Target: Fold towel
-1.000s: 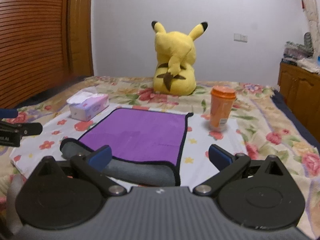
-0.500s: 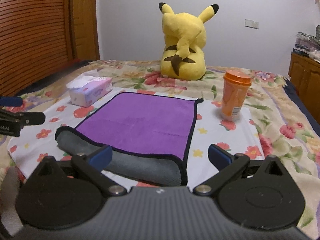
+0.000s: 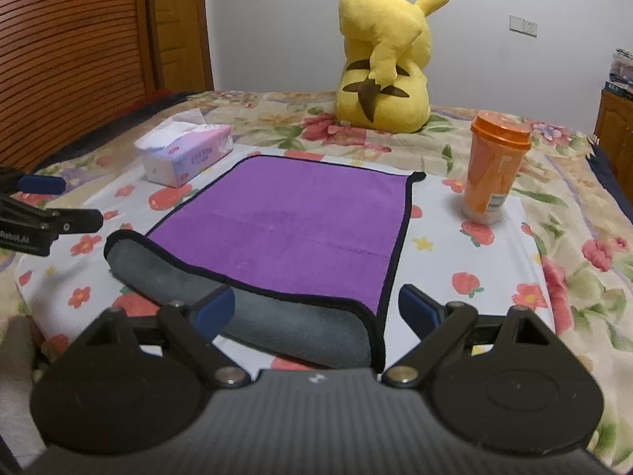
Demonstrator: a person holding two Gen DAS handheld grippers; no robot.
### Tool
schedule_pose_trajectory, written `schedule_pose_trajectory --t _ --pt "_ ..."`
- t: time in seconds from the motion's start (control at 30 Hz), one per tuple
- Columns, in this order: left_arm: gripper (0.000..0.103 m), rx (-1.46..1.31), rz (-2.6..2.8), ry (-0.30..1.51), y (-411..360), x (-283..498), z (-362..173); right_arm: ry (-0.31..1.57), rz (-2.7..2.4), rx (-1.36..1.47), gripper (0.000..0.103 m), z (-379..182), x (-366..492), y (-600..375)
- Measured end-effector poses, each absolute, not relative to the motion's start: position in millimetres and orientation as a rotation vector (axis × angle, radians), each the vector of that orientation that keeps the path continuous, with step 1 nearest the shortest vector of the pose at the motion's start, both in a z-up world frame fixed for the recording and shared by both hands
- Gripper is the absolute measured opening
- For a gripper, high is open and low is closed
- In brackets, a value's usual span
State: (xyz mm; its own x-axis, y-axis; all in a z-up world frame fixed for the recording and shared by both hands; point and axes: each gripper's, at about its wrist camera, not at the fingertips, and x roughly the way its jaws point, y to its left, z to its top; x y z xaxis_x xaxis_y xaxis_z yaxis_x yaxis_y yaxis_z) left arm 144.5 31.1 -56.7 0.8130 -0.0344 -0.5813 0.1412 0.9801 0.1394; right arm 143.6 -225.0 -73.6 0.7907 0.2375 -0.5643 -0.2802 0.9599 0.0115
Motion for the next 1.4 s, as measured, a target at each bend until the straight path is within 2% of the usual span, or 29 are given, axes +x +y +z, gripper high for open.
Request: schedule_pose_trajectory --t 0.4,0.63,0.97,1.07,1.4 --pt "0.074 0.163 -0.125 0.738 42.6 173.7 -84.3 0.684 0.284 -0.072 0.086 -87.2 165.2 -227.6" --pt "0.071 0.142 -0.123 0.793 48.8 186.6 -96.3 0.751 0.294 -0.055 0.084 -96.2 174.6 -229.5" --pt "0.056 0.107 -0.135 0.842 52.3 190.3 -103.8 0.825 0.327 -0.011 0.079 -106.3 186.9 -232.8" --pt "0.051 0.088 -0.139 0.856 53.8 190.9 -106.1 0.837 0.328 -0.008 0.074 -108.8 190.2 -233.8" --pt "0.028 0.079 -0.162 0.869 51.2 189.9 -108.7 0.846 0.341 -0.004 0.045 -108.9 190.8 -237.9"
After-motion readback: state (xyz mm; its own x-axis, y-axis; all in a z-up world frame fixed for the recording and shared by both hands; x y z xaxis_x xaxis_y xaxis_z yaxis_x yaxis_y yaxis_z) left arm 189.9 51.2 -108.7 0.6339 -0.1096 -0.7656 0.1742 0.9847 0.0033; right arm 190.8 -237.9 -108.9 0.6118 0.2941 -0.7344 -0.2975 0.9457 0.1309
